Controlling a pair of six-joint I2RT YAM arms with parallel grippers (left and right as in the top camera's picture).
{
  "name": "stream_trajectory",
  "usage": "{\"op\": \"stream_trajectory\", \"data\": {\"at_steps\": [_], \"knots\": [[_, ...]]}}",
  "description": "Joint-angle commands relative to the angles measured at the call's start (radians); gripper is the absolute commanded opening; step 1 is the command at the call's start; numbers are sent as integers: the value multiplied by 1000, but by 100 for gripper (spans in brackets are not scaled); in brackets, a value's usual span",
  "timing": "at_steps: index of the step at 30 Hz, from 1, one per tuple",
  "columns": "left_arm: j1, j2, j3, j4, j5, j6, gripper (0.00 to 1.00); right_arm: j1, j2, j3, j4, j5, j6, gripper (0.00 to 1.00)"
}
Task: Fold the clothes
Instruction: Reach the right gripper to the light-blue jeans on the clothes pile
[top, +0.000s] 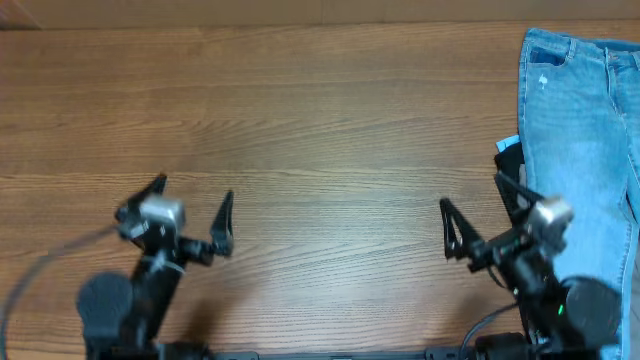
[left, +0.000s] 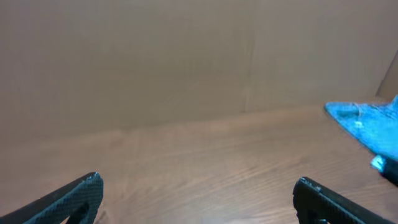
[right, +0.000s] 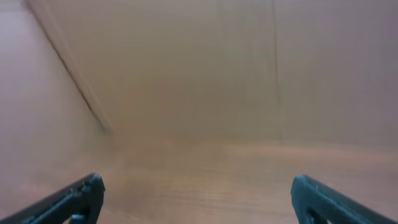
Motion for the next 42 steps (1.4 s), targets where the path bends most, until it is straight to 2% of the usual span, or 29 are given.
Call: {"op": "stream_trajectory", "data": {"at_steps": [1, 7, 11, 20, 22, 25, 26, 36, 42], "knots": [[8, 198, 229, -116, -13, 18, 100, -5, 200, 240, -138, 6, 8, 100], [8, 535, 652, -501, 9, 19, 100, -5, 615, 731, -603, 6, -28, 100], [8, 704, 827, -668, 8, 19, 100, -5, 845, 958, -811, 6, -171, 100], [7, 875, 853, -784, 45, 10, 100, -5, 1105, 997, -907, -36, -167, 100], [7, 895, 853, -803, 45, 10, 100, -5, 1139, 997, -900, -26, -148, 100], [7, 914, 853, -811, 46, 11, 100, -29, 1170, 997, -847, 77, 32, 100], [7, 917, 853, -810, 45, 11, 100, -46, 1178, 997, -819, 90, 50, 100], [7, 919, 853, -783, 45, 19, 100, -333, 1265, 997, -518, 100, 107, 100], [7, 919, 853, -764, 45, 19, 100, -396, 1435, 997, -374, 103, 105, 100]]}}
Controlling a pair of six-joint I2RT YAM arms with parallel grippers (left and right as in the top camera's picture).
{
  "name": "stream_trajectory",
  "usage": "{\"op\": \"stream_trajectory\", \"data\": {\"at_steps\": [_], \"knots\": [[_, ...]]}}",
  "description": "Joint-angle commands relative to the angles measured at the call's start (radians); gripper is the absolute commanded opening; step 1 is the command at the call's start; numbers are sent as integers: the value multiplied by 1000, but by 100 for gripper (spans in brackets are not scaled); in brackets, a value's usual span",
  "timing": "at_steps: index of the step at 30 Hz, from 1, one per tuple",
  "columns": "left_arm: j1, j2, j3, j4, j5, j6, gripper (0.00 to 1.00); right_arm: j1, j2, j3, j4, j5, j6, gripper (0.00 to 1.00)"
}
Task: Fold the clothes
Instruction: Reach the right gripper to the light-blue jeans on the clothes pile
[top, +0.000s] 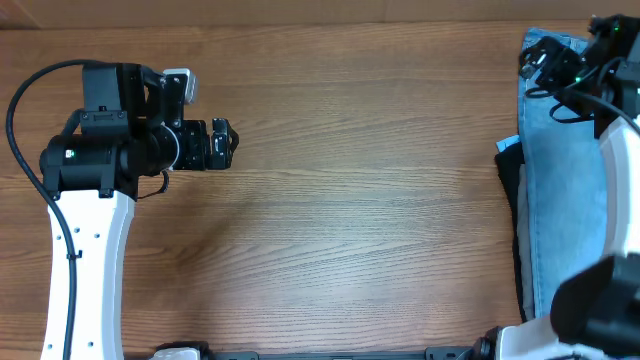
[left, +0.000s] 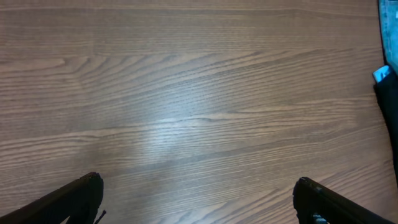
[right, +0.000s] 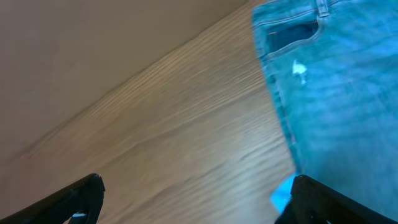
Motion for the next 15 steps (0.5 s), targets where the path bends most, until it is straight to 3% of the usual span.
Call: {"op": "stream_trajectory", "data": {"at_steps": [1, 6, 15], "knots": [[7, 1, 24, 12, 18, 16, 100, -1, 116, 19, 51, 19, 11, 98], [3, 1, 23, 12, 18, 16, 100, -1, 270, 19, 131, 95, 11, 83], [3, 2, 23, 20, 18, 16, 100, -1, 445, 19, 164, 237, -4, 84]]}}
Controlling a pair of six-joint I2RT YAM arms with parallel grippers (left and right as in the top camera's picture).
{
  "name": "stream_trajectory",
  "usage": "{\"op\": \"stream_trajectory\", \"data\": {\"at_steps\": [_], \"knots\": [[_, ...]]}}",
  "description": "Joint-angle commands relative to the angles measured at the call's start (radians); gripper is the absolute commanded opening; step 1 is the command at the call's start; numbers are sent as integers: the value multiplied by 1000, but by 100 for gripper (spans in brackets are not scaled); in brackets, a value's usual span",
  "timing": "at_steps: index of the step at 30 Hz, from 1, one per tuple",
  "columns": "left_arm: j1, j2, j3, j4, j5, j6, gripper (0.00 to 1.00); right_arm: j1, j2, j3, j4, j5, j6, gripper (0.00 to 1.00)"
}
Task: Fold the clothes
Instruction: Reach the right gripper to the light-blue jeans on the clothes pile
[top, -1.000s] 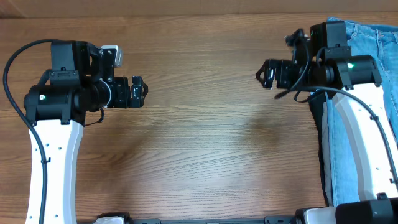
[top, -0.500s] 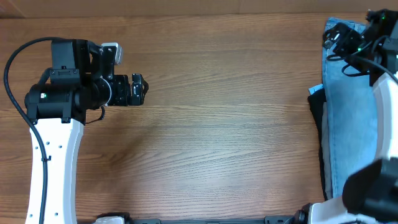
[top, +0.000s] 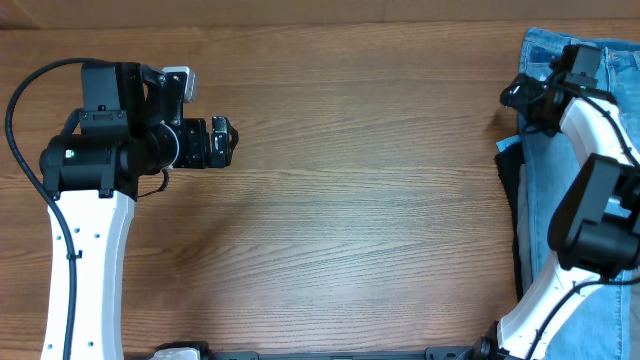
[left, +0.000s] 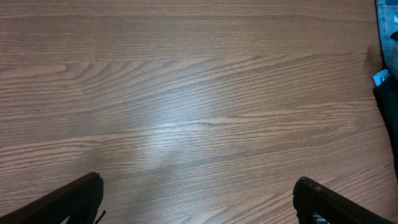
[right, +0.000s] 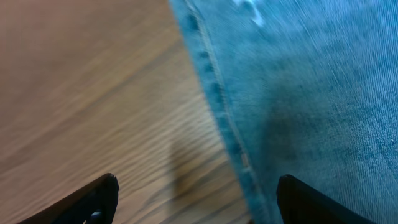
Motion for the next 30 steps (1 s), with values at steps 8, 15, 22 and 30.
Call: {"op": "stream_trajectory", "data": {"at_steps": [8, 15, 22, 30], "knots": [[3, 22, 22, 3, 18, 16, 100, 0, 115, 18, -28, 204, -5, 62], [1, 50, 22, 3, 19, 15, 100, 0, 115, 18, -94, 361, -7, 50], [-13, 61, 22, 3, 19, 16, 100, 15, 115, 19, -99, 364, -87, 41], [-13, 61, 22, 3, 19, 16, 100, 34, 109, 50, -105, 366, -108, 4]]}}
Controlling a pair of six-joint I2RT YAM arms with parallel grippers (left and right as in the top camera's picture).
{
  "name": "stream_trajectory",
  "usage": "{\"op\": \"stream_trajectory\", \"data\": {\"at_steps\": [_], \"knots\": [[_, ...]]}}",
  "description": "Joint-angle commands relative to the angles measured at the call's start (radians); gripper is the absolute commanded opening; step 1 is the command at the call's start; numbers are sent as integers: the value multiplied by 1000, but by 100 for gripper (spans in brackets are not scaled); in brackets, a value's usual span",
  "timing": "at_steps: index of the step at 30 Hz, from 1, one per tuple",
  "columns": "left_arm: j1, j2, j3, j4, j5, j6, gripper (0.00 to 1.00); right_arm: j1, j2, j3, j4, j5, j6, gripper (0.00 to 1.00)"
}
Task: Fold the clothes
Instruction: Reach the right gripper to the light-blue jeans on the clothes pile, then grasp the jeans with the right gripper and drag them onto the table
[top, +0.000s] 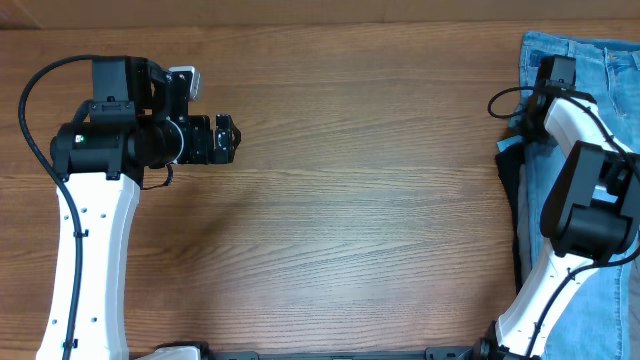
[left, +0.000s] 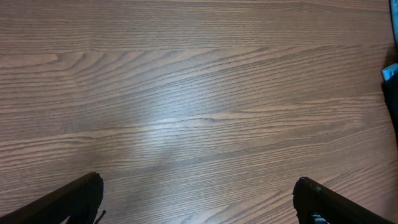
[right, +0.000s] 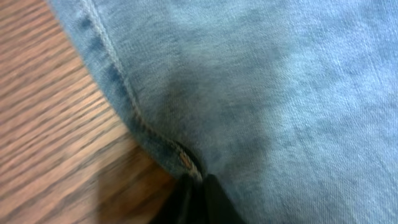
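Note:
Light blue jeans (top: 585, 150) lie flat at the table's right edge, running out of the overhead view. My right gripper (top: 528, 118) sits at their left side seam. In the right wrist view its fingers (right: 196, 194) are pressed together on the seam of the jeans (right: 261, 93), with denim filling most of the frame. My left gripper (top: 230, 140) hangs over bare wood at the left, far from the jeans. The left gripper (left: 199, 190) stands wide open with nothing between its fingers.
A dark garment (top: 510, 180) with a small blue tag (left: 390, 70) lies under the jeans' left edge. The wooden table (top: 360, 200) stretches between the two arms. A cardboard wall lines the far edge.
My right gripper was open over the jeans' left seam and is now shut on that seam, lower and closer to the cloth. The left arm has shifted only slightly.
Both grippers stood open low at the table's near edge. Then the left hung open over the left of the table and the right was open by the jeans' waistband. The right then came to the left seam and has shut on it.

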Motion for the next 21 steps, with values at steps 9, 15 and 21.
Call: {"op": "stream_trajectory", "data": {"at_steps": [9, 15, 21], "knots": [[-10, 3, 22, -8, 18, 36, 100, 3, -105, 195, -160, -119, -14, 4], [-10, 3, 23, -9, 18, 38, 100, 13, -210, 323, -280, -232, -91, 4], [-8, 0, 23, -13, 18, 38, 100, 44, -315, 373, -314, -300, -93, 4]]}}
